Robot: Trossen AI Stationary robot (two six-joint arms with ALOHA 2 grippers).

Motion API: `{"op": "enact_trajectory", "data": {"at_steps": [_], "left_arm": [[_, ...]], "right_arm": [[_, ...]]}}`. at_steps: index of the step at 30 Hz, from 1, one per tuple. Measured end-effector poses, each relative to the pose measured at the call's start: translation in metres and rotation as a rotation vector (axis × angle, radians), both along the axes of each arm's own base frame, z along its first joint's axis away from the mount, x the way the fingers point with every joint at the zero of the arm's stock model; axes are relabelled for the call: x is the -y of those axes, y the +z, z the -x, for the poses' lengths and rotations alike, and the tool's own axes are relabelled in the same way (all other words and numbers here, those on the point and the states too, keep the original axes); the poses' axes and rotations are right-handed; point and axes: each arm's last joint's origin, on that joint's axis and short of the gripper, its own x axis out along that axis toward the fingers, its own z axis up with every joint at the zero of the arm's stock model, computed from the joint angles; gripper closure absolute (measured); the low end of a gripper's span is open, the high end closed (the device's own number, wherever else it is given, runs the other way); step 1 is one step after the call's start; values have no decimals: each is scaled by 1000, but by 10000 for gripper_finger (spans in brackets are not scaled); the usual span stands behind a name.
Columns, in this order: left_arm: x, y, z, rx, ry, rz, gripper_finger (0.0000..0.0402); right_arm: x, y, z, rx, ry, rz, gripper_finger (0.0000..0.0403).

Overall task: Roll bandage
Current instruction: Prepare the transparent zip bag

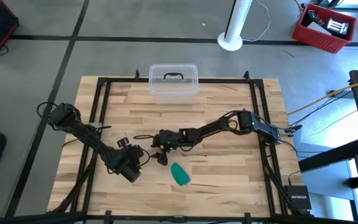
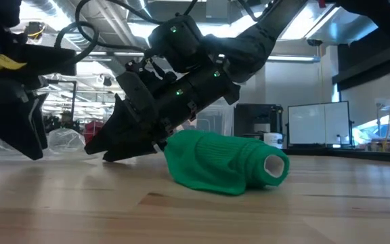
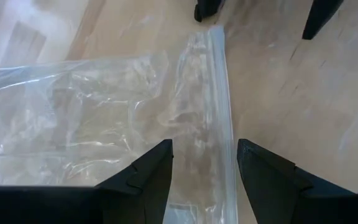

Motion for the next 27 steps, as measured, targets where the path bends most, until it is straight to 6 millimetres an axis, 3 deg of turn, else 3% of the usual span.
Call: {"op": "enact_trajectory", "data": {"at_steps": [9, 12, 19, 27], "left_arm": [[-3, -5, 3, -17, -20, -41, 233], [-5, -5, 3, -17, -23, -68, 263], [-9, -4, 7, -74, -35, -108, 389], [-8, 5, 5, -99, -36, -144, 401]], "right_arm": [[0, 0, 0, 1, 0, 1, 132], [0, 0, 0, 1, 0, 1, 132], [0, 0, 0, 6, 0, 1, 132], [-17, 3, 1, 54, 150, 32, 132]]}}
